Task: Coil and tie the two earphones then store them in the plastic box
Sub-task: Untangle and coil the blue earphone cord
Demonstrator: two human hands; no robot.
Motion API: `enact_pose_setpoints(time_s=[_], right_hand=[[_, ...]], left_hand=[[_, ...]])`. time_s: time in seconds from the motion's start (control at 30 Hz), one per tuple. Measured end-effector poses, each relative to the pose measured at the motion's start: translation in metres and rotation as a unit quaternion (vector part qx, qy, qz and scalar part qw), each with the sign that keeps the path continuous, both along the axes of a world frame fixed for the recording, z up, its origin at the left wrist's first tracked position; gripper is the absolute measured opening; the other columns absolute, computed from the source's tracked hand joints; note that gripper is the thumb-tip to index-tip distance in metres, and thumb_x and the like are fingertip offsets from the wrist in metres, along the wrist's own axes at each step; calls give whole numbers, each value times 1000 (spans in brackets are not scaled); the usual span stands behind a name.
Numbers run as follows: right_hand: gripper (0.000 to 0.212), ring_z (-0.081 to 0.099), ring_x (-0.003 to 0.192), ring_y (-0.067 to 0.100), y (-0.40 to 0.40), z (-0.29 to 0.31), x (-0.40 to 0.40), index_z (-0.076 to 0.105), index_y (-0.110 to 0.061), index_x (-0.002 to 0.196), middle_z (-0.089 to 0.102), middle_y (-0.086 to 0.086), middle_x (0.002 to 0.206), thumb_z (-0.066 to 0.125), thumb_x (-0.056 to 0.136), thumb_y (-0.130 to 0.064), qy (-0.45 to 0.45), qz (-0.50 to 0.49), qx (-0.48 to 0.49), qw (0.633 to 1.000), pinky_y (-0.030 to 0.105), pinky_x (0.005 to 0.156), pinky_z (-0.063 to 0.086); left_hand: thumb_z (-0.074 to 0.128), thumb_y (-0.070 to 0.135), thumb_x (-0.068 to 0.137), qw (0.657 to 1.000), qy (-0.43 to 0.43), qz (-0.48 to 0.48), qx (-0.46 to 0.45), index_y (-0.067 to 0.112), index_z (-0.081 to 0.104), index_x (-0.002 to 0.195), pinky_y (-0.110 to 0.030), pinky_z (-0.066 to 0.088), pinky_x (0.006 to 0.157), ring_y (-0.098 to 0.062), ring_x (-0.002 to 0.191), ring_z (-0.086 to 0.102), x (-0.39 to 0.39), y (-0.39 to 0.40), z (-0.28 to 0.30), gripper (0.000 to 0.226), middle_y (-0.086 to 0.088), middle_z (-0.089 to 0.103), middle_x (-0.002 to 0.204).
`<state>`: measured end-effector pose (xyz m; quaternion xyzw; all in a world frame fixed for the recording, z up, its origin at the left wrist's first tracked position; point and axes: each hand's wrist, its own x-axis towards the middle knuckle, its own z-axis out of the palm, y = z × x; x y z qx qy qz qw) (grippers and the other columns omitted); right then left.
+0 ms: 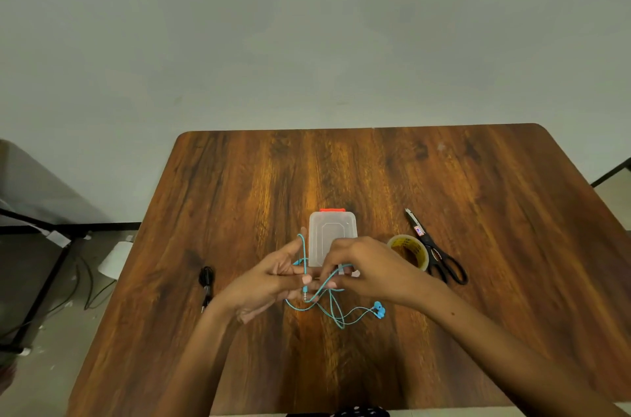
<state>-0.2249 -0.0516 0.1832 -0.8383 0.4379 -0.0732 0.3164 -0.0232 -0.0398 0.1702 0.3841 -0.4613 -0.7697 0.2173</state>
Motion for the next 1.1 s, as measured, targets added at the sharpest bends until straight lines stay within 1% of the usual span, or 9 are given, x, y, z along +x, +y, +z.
enact_pose_setpoints(time_s=[0.1,0.2,0.33,0.43,0.6,0.67,0.8,0.97,1.1], right_hand=[[11,58,81,6,-8,3,-4,73,-29,91,65,-8,91,70,82,-24,-37,16,19,999,39,71,53],[8,60,78,7,-12,3,-4,73,-28,85,68,-9,87,73,78,-23,-77,9,9,997,41,70,52],[11,59,74,7,-18,3,-4,71,-27,78,68,-11,82,79,71,-29,-105,-29,-14,994,42,67,51],[9,62,78,8,-20,4,-5,73,-23,82,70,-8,85,77,74,-23,-123,-11,6,992,41,70,52],[12,63,85,7,-23,5,-8,73,-20,91,70,-4,91,73,80,-16,-137,6,15,990,29,75,53],[10,63,85,7,-24,5,-9,73,-20,90,70,-4,91,74,80,-19,-128,8,13,992,27,73,52],[9,62,82,6,-23,2,-9,73,-21,88,69,-7,89,74,79,-21,-126,0,10,992,32,72,52],[13,61,83,9,-24,0,-11,73,-19,95,69,-2,91,69,83,-16,-129,-10,0,992,37,72,52],[22,60,84,-1,-20,3,-9,68,-19,106,63,-16,91,64,85,-16,-153,0,-6,988,25,74,51]], left_hand=[[51,-3,89,999,17,-30,13,40,27,136,-43,47,98,-27,113,62,3,-1,-2,69,-15,66,120],[51,-4,90,998,29,-56,16,27,14,149,-46,47,99,-35,123,54,3,-2,-5,76,-17,55,134],[46,-5,91,993,61,-94,31,18,13,150,-49,44,102,-38,128,47,-1,-1,-6,71,-17,47,142],[43,-5,92,991,80,-107,29,19,9,150,-48,39,106,-40,129,45,1,-1,-8,71,-18,44,143],[56,1,91,990,100,-91,46,50,8,141,-47,50,95,-38,129,46,0,-1,-17,85,-10,47,143],[59,5,90,987,114,-98,56,52,8,140,-46,52,92,-39,129,46,0,0,-18,85,-11,46,144],[44,-1,93,987,115,-81,72,32,15,146,-51,46,97,-41,127,47,1,1,-21,69,-18,47,141],[39,17,98,997,62,-23,36,3,45,134,-53,44,100,-35,123,53,-4,0,-17,39,-21,57,130],[37,16,99,999,27,-9,30,-5,50,128,-46,51,94,-33,118,58,-10,-2,-13,38,-20,61,125]])
